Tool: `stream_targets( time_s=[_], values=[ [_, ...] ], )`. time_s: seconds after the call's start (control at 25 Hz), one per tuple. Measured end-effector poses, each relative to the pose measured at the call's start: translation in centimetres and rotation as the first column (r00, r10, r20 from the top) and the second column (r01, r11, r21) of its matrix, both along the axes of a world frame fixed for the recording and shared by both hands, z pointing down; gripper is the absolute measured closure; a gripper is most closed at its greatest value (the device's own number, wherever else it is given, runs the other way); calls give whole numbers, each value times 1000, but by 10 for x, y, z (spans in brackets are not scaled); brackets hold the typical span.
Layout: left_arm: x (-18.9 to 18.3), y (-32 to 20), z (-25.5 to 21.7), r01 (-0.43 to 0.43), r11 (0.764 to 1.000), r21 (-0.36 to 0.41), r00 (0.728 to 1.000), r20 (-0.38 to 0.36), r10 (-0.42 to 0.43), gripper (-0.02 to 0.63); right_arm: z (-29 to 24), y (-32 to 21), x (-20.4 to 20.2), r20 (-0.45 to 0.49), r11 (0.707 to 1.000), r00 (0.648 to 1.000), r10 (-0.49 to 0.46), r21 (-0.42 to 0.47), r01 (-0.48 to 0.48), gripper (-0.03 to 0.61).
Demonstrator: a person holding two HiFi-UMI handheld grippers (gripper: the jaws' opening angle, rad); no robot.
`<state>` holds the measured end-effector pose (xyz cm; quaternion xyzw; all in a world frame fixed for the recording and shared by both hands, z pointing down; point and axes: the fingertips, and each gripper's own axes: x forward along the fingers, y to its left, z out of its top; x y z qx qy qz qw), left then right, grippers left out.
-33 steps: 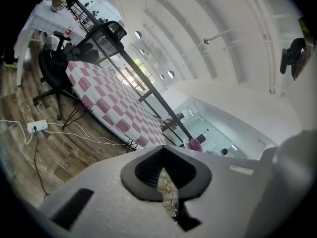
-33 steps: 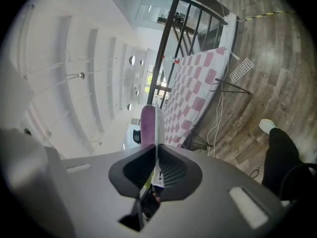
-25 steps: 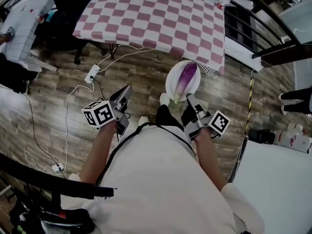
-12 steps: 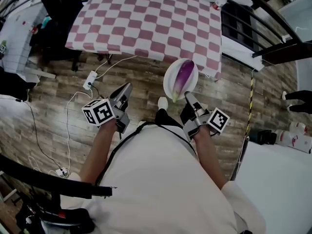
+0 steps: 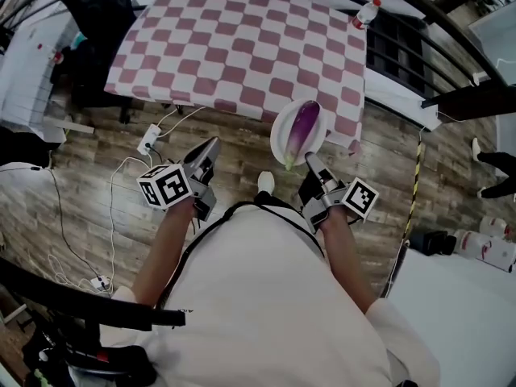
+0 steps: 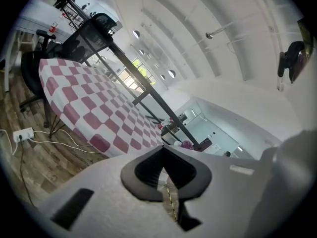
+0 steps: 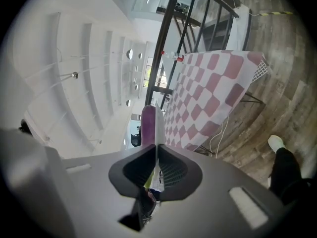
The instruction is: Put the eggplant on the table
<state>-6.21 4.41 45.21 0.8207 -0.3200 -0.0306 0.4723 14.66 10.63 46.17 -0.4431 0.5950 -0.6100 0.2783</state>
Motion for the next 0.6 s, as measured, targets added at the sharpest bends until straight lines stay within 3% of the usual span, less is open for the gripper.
stream_targets(
  time_s=[0.6],
  values=[
    [83,-47,5,41,999,-3,999,32,-41,609,25,-54,85,9,998,999,-53,-14,53,551]
  ],
)
